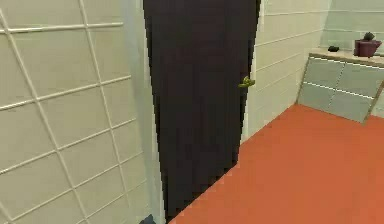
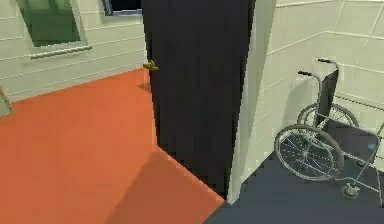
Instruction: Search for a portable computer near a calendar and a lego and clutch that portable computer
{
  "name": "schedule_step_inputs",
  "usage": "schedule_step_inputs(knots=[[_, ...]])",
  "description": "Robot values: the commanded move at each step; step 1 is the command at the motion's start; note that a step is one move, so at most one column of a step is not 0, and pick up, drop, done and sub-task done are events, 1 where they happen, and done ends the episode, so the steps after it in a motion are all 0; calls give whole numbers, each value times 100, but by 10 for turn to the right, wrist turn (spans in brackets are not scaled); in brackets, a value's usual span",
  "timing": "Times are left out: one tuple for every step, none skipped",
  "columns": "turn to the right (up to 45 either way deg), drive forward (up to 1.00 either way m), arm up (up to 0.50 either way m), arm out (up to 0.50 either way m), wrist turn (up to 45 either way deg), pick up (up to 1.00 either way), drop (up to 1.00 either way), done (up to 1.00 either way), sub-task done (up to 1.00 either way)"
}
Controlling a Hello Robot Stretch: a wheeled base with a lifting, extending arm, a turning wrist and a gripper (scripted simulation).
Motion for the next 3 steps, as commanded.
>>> schedule_step_inputs(knots=[[-450, 0, 0, 0, 0, 0, 0, 0, 0], [-450, 0, 0, 0, 0, 0, 0, 0, 0], [-420, 0, 0, 0, 0, 0, 0, 0, 0]])
